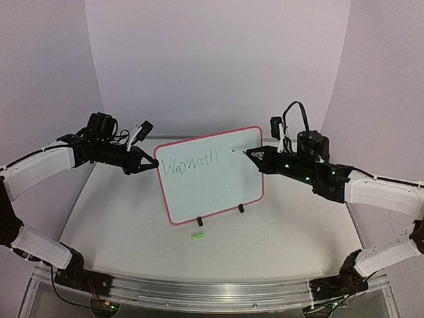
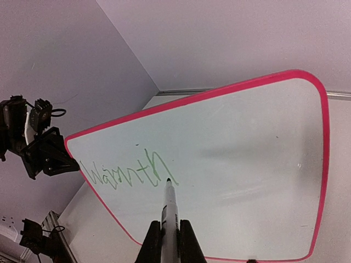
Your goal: Write a sentence on the whiteboard
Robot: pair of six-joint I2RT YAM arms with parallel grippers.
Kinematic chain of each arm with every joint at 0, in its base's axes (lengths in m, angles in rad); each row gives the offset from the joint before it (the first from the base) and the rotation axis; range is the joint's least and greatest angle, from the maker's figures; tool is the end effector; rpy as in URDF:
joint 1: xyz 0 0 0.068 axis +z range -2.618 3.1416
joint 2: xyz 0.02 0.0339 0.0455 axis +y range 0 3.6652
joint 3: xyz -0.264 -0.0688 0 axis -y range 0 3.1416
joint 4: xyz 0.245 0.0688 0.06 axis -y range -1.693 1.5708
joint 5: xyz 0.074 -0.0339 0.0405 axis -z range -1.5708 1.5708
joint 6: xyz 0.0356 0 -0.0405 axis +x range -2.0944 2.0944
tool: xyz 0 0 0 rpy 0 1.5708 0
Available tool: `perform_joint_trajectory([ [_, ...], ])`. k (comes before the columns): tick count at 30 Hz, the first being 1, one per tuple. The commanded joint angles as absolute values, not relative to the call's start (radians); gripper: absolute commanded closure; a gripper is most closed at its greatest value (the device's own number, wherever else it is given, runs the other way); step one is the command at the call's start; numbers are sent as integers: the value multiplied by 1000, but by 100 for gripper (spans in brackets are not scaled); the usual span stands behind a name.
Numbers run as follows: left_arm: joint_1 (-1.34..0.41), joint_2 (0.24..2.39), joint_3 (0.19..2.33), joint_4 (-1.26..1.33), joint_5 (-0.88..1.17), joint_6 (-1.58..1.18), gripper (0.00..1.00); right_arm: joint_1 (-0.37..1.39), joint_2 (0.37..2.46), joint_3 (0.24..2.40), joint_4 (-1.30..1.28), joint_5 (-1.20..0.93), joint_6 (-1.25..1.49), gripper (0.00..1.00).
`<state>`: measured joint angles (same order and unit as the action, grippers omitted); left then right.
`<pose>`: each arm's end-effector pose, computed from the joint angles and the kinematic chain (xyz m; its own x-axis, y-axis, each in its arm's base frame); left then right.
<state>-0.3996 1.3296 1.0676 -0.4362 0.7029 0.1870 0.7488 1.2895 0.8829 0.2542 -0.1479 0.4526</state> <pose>0.2551 -0.1327 0.2993 -0.4419 0.3406 -0.8299 0.8500 0.4548 -0.2659 0.2187 0.2104 0.3088 -0.4411 0.1805 -0.8791 -0.6529 0.6076 0.4524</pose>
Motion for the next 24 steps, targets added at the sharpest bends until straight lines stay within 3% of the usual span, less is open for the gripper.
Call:
perform_joint_trajectory([
  [1, -422, 1355, 1081, -505, 661, 220, 100, 691, 1278, 867, 244, -243, 447, 100],
  [24, -422, 1368, 1083, -507, 665, 222, 100, 660, 1418, 988, 285, -176, 444, 100],
])
